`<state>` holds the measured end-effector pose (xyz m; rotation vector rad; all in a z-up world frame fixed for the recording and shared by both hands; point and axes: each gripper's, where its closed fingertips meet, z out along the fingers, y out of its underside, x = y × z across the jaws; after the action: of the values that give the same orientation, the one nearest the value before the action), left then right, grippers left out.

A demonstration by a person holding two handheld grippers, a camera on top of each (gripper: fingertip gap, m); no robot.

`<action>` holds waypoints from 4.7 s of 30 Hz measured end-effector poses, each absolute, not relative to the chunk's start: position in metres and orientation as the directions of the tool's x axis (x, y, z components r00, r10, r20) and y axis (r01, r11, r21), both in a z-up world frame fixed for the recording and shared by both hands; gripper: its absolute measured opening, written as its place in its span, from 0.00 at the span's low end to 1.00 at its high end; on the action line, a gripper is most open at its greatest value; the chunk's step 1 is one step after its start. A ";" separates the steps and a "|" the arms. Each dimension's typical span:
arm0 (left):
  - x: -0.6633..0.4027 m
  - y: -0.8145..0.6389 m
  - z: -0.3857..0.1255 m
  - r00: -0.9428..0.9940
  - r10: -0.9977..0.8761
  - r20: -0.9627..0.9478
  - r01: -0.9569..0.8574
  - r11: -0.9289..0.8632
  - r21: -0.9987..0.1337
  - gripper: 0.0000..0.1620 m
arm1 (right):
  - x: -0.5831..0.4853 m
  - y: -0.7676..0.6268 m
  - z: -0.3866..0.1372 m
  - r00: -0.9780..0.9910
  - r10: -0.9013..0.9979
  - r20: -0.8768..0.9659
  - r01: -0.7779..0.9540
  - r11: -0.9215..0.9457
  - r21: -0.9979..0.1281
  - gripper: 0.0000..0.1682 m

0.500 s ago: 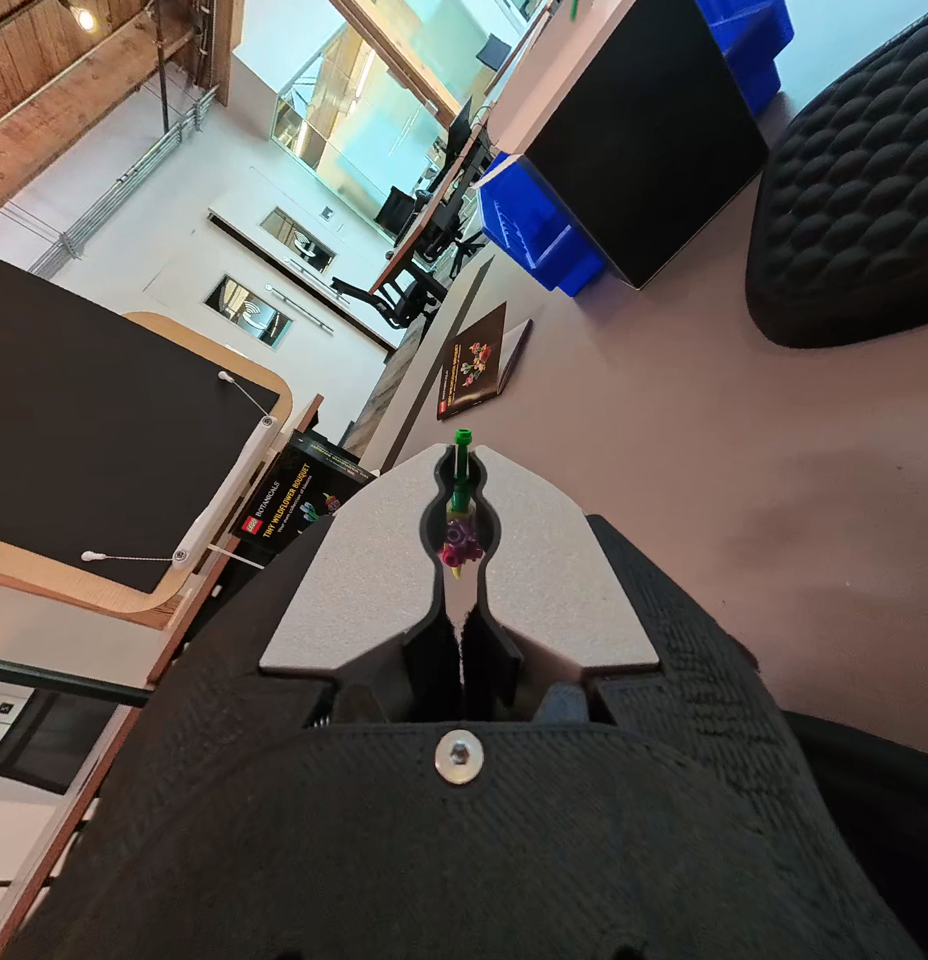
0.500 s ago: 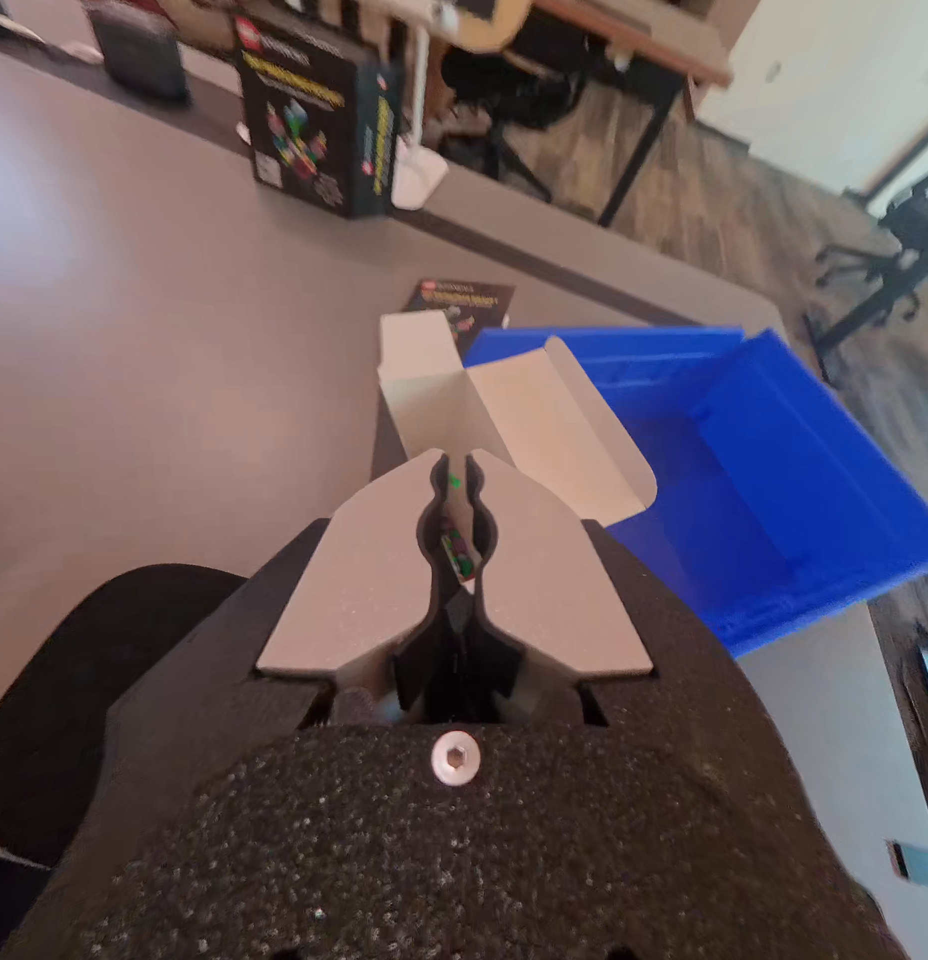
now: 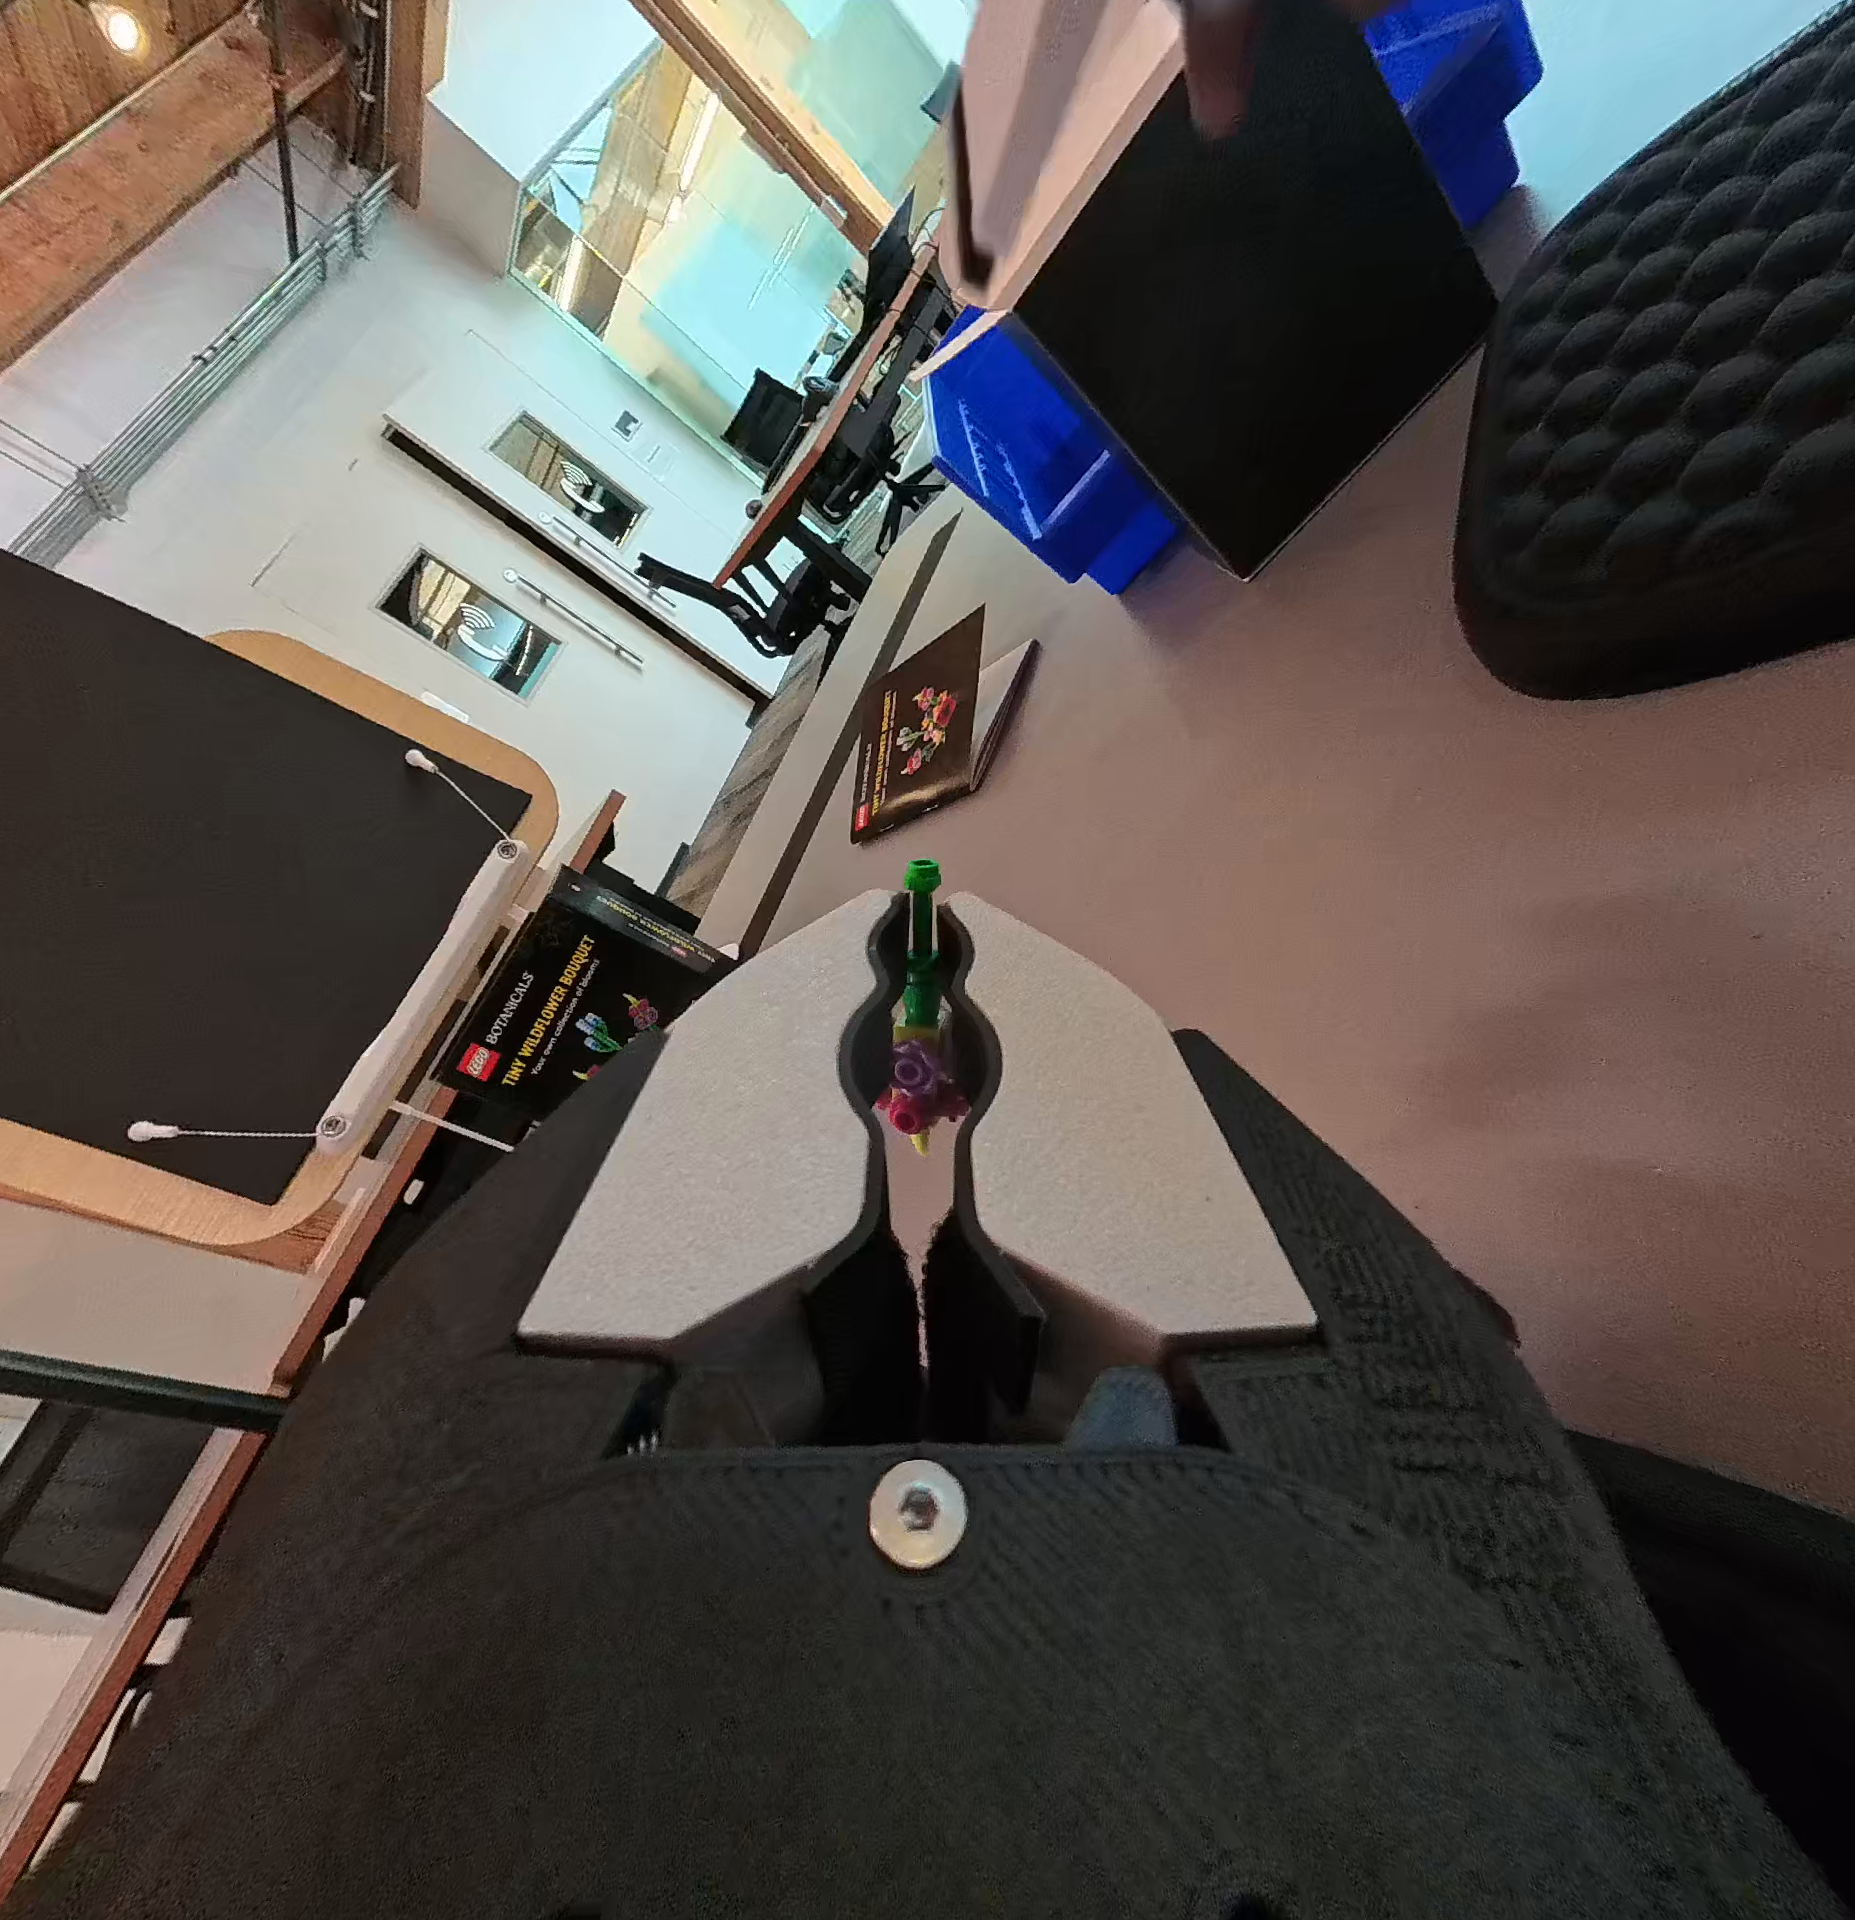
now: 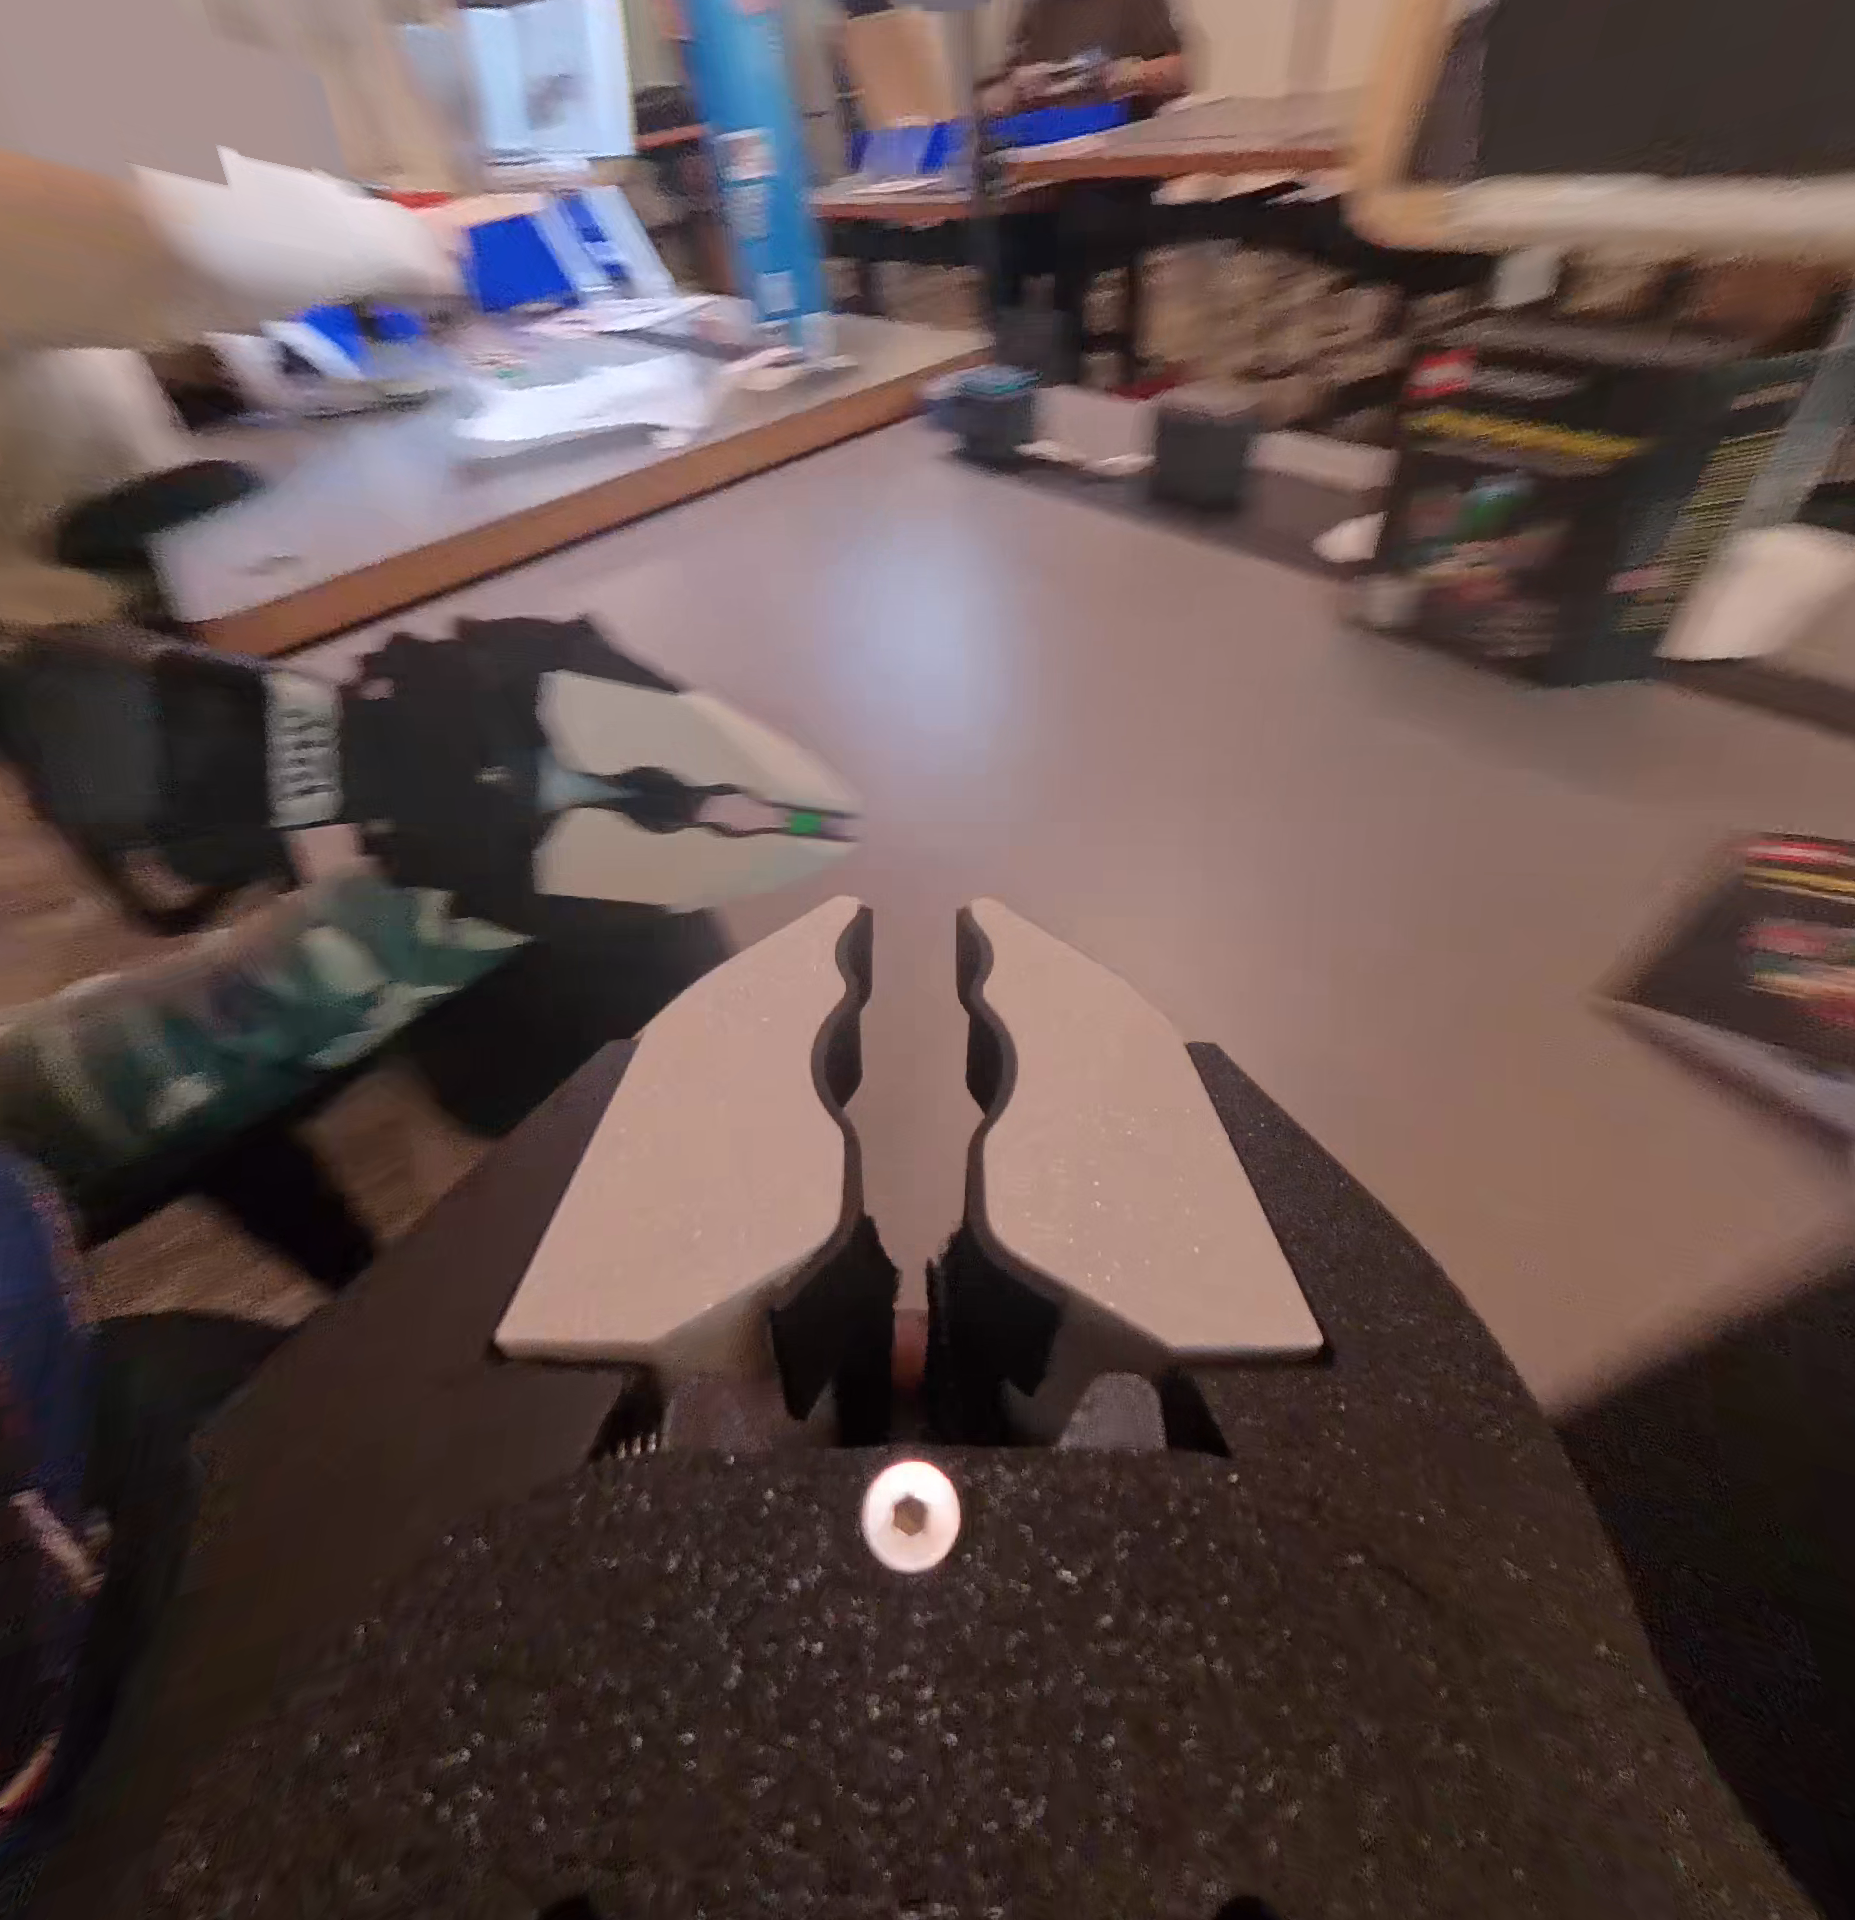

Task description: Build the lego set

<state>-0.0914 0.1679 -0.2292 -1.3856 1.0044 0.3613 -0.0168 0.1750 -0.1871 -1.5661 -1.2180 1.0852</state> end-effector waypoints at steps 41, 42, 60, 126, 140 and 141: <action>-0.079 0.166 -0.234 0.506 -0.348 -0.789 -0.767 0.238 -0.596 0.04 | -0.083 0.151 -0.228 0.079 0.996 0.027 0.353 -0.003 -0.936 0.03; -0.078 0.166 -0.234 0.513 -0.355 -0.781 -0.757 0.240 -0.607 0.04 | -0.083 0.151 -0.227 0.077 0.996 0.046 0.351 0.016 -0.936 0.03; -0.085 0.162 -0.223 0.596 -0.367 -0.714 -0.676 0.250 -0.693 0.04 | 0.009 0.209 -0.182 0.391 0.822 0.414 0.440 0.228 -0.869 0.03; -0.074 0.130 -0.178 0.460 -0.861 0.217 0.252 -0.108 -0.962 0.30 | -0.062 0.138 -0.185 -0.123 0.982 0.145 0.117 0.159 -0.980 0.02; -0.041 0.126 -0.243 0.489 -0.832 -0.263 -0.467 0.005 -0.884 0.18 | -0.043 0.127 -0.239 -0.387 0.825 0.412 0.465 0.560 -0.685 0.02; -0.041 0.126 -0.244 0.489 -0.835 -0.253 -0.465 -0.004 -0.885 0.18 | -0.043 0.126 -0.240 -0.396 0.820 0.413 0.465 0.568 -0.679 0.02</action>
<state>-0.0408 0.1258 -0.2440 -1.6432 1.1340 -0.4225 -0.0431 0.1258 -0.2399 -1.0253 -2.0509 0.6035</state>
